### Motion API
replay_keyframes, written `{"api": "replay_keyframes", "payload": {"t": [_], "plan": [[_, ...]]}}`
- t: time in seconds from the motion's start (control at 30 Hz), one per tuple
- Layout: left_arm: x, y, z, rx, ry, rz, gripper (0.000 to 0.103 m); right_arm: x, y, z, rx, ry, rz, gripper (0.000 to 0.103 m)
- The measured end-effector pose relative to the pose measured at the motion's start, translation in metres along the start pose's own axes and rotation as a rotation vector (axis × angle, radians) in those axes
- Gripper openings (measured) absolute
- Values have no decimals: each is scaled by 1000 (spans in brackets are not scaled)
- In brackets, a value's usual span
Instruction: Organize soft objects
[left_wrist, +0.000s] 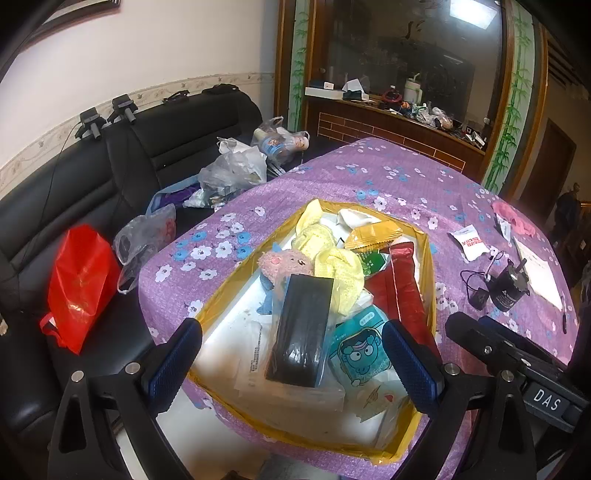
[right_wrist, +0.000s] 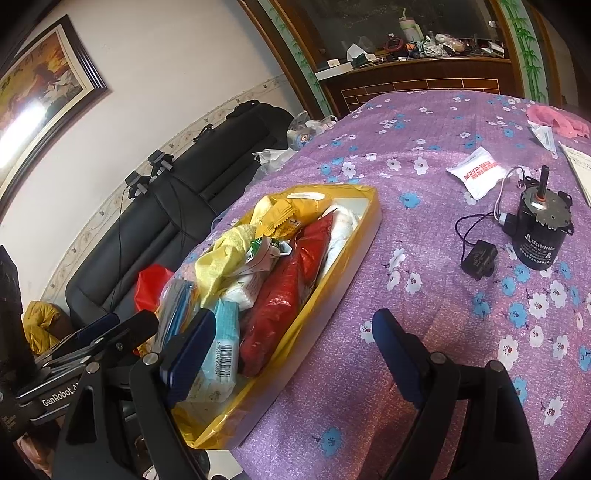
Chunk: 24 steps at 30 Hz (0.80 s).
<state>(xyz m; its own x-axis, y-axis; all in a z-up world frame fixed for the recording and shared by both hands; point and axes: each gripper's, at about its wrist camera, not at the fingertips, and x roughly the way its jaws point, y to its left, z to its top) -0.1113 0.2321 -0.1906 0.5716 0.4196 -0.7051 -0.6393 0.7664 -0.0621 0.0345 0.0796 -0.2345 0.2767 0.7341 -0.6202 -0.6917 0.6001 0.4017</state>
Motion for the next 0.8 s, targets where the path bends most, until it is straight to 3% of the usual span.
{"api": "replay_keyframes", "payload": {"t": [0.57, 0.8], "plan": [[1, 4, 1, -3, 7, 8, 99, -4, 13, -1, -36, -9, -15, 86], [0, 0, 3, 31, -27, 10, 99, -9, 7, 1, -31, -23, -21, 86]]}}
